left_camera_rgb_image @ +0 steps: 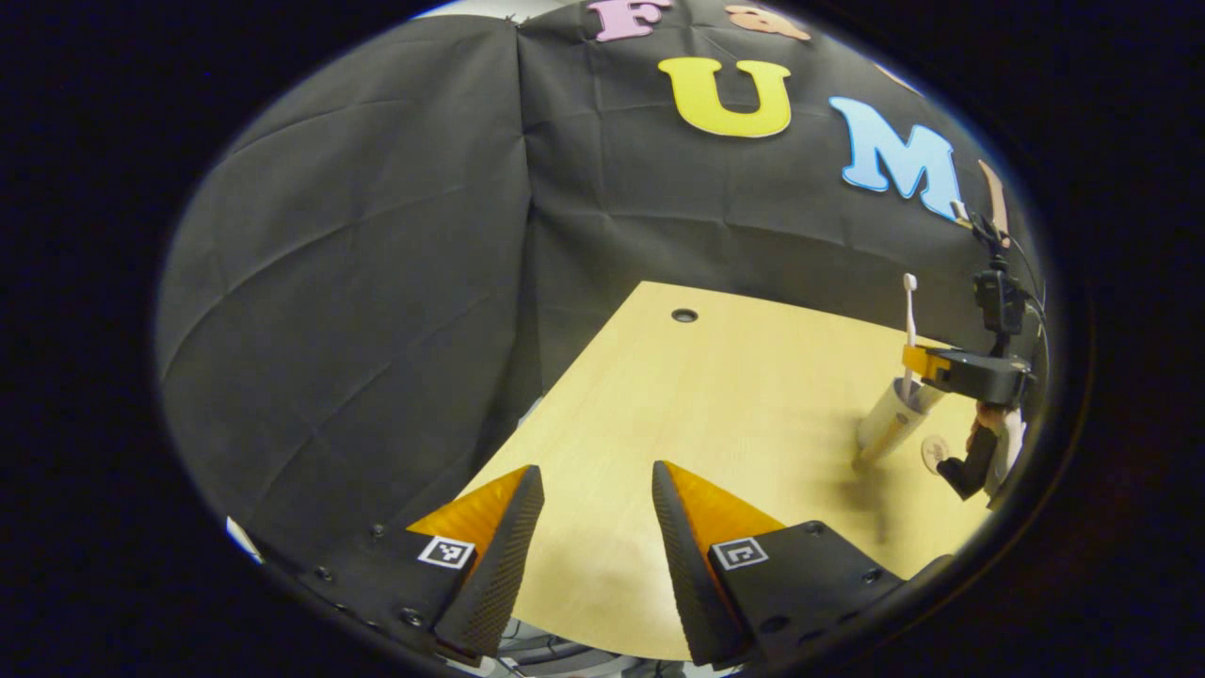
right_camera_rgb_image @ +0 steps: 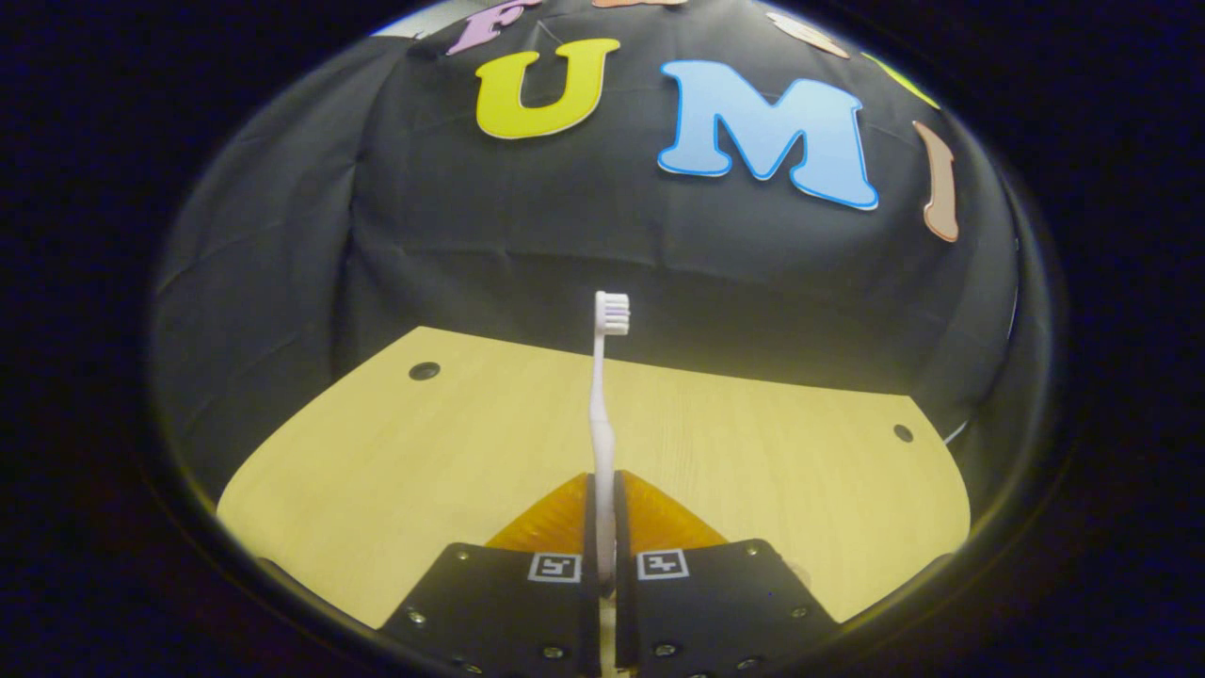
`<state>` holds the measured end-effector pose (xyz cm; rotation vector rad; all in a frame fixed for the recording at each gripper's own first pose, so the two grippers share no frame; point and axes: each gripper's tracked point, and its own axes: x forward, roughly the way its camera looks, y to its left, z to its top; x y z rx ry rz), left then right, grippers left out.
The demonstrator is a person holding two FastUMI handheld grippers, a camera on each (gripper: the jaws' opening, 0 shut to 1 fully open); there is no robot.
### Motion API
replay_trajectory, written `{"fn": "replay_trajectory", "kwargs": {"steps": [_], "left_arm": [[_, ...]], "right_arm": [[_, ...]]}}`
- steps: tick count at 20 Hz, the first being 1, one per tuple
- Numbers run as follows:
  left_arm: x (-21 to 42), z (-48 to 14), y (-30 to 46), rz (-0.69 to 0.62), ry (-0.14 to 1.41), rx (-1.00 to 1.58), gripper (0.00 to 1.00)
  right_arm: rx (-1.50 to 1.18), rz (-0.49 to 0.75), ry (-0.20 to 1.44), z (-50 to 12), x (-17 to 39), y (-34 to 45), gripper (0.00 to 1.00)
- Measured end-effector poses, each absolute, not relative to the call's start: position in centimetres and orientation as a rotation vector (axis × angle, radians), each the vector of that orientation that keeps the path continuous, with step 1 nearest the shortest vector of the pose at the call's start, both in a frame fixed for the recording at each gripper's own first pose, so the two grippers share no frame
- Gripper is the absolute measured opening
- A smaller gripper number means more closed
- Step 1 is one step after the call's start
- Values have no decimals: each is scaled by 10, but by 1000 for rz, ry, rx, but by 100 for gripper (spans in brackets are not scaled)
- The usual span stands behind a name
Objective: Put the toothbrush and toothpaste on the desktop into the cup, then pick up the cup and place it on the coaster on the desktop.
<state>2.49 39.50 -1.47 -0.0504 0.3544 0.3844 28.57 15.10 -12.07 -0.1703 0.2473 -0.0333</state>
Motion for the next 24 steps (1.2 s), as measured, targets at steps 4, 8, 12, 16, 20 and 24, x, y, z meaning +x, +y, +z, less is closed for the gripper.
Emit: {"fn": "replay_trajectory", "kwargs": {"steps": [4,8,12,16,20,24], "left_arm": [[27,-15,392,375,356,-52,77],[29,-16,390,359,354,-52,77],[32,-13,384,324,341,-43,77],[49,-2,358,272,329,-35,77],[69,11,323,186,305,-27,77],[100,30,277,80,278,18,77]], "right_arm": [[-147,-34,211,-114,288,150,10],[-153,-37,141,-101,277,150,14],[-140,-52,81,-80,265,147,14],[-109,-70,50,-61,252,135,14],[-89,-107,36,-50,233,112,14],[-65,-162,43,-49,211,75,14]]}}
